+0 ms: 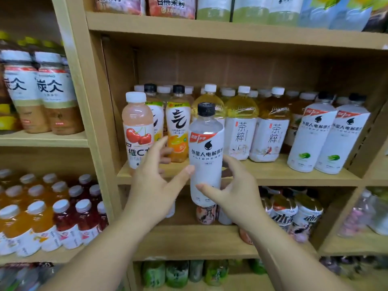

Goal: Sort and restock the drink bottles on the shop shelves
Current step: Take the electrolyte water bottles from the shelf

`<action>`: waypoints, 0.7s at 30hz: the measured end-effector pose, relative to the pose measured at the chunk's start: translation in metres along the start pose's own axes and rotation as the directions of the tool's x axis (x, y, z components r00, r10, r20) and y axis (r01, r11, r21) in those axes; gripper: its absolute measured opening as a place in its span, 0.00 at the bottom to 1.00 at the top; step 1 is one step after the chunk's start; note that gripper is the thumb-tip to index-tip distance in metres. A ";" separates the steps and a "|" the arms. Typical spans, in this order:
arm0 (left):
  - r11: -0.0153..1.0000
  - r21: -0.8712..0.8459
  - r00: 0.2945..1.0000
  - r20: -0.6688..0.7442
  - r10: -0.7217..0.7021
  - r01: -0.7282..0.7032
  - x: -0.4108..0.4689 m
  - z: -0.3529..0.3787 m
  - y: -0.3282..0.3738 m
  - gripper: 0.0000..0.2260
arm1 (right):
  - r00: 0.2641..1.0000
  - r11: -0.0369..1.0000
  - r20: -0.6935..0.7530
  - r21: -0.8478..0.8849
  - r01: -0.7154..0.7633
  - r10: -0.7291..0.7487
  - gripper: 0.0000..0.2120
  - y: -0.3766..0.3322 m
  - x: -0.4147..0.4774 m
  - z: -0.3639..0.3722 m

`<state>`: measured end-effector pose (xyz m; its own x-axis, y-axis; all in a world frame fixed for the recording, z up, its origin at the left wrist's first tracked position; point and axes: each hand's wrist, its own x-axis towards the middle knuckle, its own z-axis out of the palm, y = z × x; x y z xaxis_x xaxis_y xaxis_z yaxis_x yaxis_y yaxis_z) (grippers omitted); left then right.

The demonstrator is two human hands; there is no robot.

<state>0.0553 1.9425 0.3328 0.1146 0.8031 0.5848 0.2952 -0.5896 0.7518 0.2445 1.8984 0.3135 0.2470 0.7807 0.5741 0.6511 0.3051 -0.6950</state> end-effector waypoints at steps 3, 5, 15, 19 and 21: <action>0.974 -0.216 0.978 0.206 -0.016 0.062 0.008 0.028 0.018 0.33 | 1.000 1.000 0.011 0.016 -0.019 0.019 0.32 -0.001 -0.005 -0.013; 0.953 -0.296 0.965 0.263 0.012 0.069 0.012 0.045 0.029 0.25 | 1.000 1.000 0.016 0.020 -0.021 0.021 0.32 0.001 -0.006 -0.027; 0.903 -0.419 0.956 0.292 0.031 0.099 0.020 0.118 0.069 0.18 | 0.994 0.994 -0.067 -0.072 -0.088 0.083 0.37 0.046 0.014 -0.130; 0.915 -0.389 0.967 0.256 -0.002 0.105 0.028 0.134 0.079 0.19 | 0.901 0.965 -0.402 -0.126 -0.229 0.162 0.35 0.082 0.034 -0.166; 0.921 -0.378 0.975 0.222 -0.012 0.098 0.031 0.141 0.082 0.19 | 0.883 0.945 -0.431 -0.167 -0.280 0.185 0.35 0.100 0.044 -0.177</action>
<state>0.2166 1.9313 0.3694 0.3189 0.8093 0.4933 -0.0756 -0.4970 0.8644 0.4475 1.8671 0.3456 0.6479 0.5107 0.5652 0.6666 -0.0211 -0.7451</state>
